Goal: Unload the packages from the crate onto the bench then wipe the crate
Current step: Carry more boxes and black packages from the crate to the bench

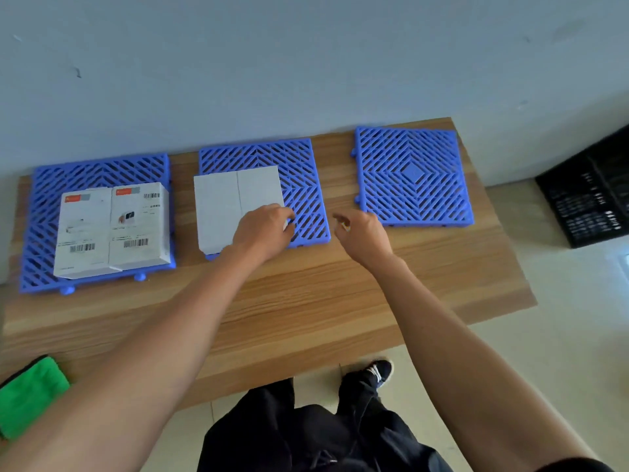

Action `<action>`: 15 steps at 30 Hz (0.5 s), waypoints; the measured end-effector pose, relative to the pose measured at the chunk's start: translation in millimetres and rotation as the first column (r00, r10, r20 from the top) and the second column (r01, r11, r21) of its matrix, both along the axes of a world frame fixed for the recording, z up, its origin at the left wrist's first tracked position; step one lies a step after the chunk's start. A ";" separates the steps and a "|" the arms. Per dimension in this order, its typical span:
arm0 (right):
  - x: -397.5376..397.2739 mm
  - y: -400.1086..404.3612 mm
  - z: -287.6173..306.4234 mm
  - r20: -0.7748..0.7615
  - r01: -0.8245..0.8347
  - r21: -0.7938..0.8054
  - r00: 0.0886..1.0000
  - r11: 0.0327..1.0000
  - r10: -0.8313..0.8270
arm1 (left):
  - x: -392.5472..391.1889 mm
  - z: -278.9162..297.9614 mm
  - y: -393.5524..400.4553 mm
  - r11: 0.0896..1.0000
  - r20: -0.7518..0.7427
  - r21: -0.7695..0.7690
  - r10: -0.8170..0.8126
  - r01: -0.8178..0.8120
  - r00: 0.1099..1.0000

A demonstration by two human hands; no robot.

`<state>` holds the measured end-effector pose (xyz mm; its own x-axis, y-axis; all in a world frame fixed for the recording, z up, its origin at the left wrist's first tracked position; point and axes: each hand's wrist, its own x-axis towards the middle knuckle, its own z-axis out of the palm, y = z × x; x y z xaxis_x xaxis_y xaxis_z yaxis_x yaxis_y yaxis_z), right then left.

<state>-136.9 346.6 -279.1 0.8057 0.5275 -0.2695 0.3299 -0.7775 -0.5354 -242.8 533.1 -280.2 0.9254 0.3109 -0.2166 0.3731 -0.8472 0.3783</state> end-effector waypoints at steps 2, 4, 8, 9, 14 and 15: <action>17.2 -39.6 6.9 0.008 0.043 0.003 0.999 0.999 -0.043 | 25.8 5.8 -32.4 0.999 -0.004 0.003 -0.054 0.054 0.999; 34.5 -87.9 13.3 0.018 0.106 0.020 0.994 0.994 -0.107 | 53.7 13.7 -74.6 0.992 -0.007 0.003 -0.123 0.123 0.992; 65.2 -200.2 28.0 0.045 0.222 0.010 0.974 0.975 -0.222 | 111.6 30.7 -175.8 0.952 -0.045 0.065 -0.298 0.300 0.954; 72.7 -228.6 31.4 0.055 0.248 0.010 0.967 0.969 -0.248 | 126.0 34.6 -201.1 0.937 -0.070 0.082 -0.336 0.341 0.939; 101.9 -371.0 50.4 0.089 0.364 0.014 0.927 0.931 -0.364 | 193.5 47.9 -324.3 0.879 -0.135 0.096 -0.454 0.467 0.881; 106.5 -398.5 54.4 0.095 0.387 0.003 0.918 0.922 -0.386 | 206.0 50.3 -348.5 0.868 -0.126 0.101 -0.473 0.486 0.872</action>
